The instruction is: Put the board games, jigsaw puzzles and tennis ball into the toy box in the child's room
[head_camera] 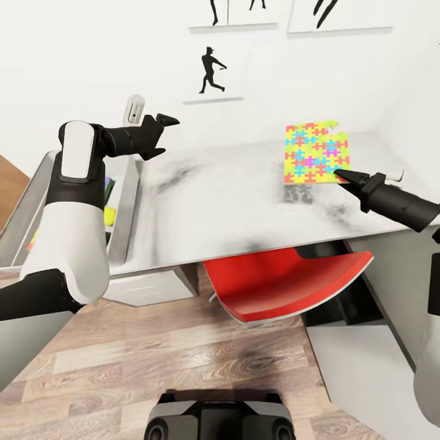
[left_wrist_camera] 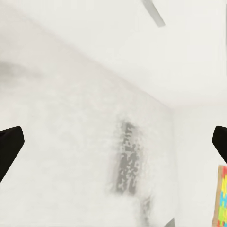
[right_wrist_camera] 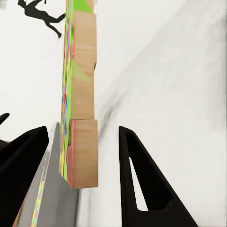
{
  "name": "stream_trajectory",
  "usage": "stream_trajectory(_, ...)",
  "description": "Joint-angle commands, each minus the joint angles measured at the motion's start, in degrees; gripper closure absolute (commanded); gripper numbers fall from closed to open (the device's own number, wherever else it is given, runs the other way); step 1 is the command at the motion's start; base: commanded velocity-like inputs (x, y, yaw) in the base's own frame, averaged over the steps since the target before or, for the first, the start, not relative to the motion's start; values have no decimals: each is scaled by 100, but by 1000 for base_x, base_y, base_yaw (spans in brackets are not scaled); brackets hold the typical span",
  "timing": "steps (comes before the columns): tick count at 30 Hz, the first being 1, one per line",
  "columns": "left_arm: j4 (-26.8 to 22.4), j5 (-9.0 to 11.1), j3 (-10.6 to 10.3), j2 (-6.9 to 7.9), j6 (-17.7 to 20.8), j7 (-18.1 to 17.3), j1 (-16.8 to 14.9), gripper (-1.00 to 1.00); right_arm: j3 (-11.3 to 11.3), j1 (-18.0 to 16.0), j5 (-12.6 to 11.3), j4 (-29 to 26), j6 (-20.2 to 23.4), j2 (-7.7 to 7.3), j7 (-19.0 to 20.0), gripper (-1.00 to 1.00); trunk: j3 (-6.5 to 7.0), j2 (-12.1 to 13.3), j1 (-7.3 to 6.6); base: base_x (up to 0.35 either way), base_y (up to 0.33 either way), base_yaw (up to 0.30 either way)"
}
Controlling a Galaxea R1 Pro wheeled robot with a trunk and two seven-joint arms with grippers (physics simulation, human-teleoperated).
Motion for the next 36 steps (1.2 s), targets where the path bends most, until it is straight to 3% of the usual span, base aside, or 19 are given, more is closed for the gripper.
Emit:
stream_trajectory(1, -3, 58, 20, -6, 25, 58, -6, -100, -4, -5, -66, -3, 22, -1, -63, 100, 2, -9, 4, -5, 18, 0)
stream_trajectory(6, 9, 59, 20, 2, 25, 58, -5, -100, 2, -19, -295, -28, 22, 15, -321, 100, 48, -9, 4, 19, 115, 0)
stream_trajectory(11, 31, 63, 20, 14, 25, 53, -27, -100, -7, -78, -661, -135, 22, -16, -822, 100, 94, -9, 4, 50, 216, 0)
stream_trajectory(20, 40, 61, 20, 18, 25, 50, -41, -100, -1, -82, -1185, -184, 22, -51, -1215, 100, 178, -9, 4, 62, 266, 0)
stream_trajectory(36, 43, 59, 20, 21, 25, 46, -29, -100, 29, -68, -1343, -196, 22, -25, -1341, 100, 326, -9, 4, 20, 278, 0)
